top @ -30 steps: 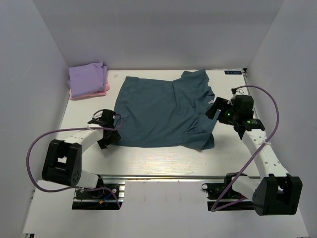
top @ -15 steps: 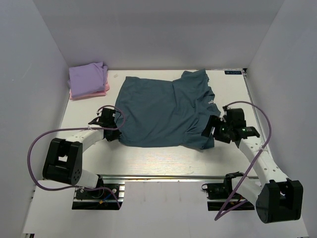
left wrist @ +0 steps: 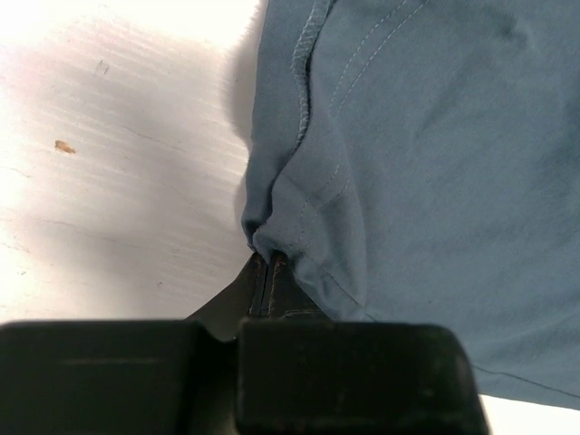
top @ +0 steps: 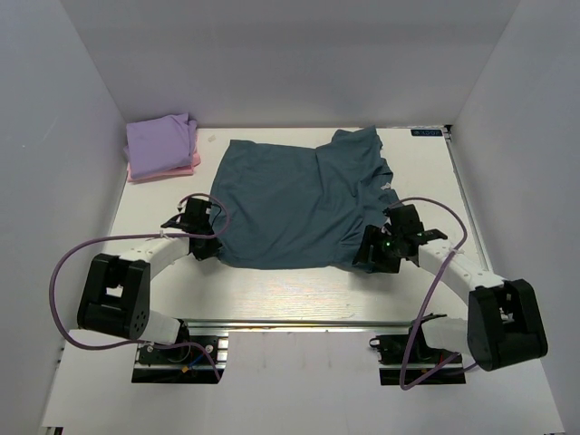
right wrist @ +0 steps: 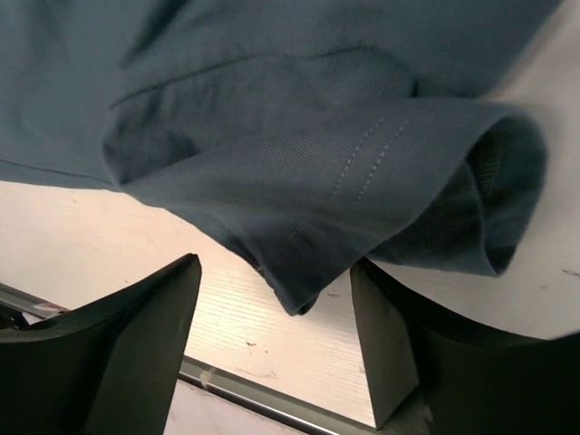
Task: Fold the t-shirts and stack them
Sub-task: Flatten out the tshirt
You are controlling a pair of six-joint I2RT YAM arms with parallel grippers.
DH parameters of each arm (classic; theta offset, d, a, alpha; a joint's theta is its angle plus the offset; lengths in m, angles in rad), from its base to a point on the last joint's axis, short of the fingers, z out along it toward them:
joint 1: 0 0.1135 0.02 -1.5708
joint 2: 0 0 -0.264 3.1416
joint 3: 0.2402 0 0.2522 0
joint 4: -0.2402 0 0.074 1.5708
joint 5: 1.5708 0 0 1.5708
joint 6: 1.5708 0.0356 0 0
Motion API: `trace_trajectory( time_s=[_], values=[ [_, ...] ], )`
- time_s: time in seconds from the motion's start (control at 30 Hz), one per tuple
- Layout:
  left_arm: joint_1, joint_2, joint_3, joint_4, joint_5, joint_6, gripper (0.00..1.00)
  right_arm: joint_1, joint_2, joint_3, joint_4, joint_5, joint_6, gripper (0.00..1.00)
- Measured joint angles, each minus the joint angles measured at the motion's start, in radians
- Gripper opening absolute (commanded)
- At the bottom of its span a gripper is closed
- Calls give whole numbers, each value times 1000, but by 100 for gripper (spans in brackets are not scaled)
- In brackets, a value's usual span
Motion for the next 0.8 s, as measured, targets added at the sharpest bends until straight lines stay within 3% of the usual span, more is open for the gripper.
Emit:
trace_trajectory(
  time_s=[0.07, 0.2, 0.3, 0.47, 0.6, 0.8],
  values=[
    [0, -4, 0, -9, -1, 2, 0, 17, 22, 0, 1, 8, 8, 64],
    [0, -12, -2, -32, -4, 5, 0, 36, 23, 0, 9, 27, 23, 35],
    [0, -14, -2, -39, -5, 7, 0, 49, 23, 1, 11, 40, 30, 0],
    [0, -33, 5, -93, -10, 8, 0, 67, 16, 34, -15, 104, 39, 0],
    [0, -93, 58, -163, -23, 3, 0, 67, -12, 166, -98, 202, 19, 0],
    [-1, -186, 388, -234, -83, -12, 0, 66, -76, 505, -193, 435, -24, 0]
  ],
)
